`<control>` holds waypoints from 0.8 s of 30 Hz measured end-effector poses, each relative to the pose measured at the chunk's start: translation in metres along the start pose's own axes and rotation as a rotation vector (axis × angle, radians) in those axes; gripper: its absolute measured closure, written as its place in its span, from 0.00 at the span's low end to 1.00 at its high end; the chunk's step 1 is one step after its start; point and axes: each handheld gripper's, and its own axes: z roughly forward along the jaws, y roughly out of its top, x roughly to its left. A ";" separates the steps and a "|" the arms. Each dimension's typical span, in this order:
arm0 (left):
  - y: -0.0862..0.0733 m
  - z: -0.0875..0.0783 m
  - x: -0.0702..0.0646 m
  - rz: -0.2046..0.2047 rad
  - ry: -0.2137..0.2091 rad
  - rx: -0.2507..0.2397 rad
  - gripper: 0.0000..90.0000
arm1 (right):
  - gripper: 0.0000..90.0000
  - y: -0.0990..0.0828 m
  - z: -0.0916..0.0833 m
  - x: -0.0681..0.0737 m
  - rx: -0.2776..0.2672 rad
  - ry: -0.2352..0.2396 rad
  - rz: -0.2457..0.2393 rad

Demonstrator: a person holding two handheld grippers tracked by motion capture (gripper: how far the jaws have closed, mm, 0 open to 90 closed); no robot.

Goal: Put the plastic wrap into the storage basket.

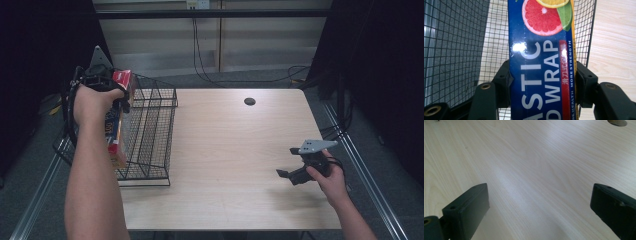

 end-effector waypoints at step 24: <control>-0.003 0.002 0.016 -0.018 0.012 0.013 0.49 | 0.02 -0.001 0.000 0.000 0.002 0.004 0.004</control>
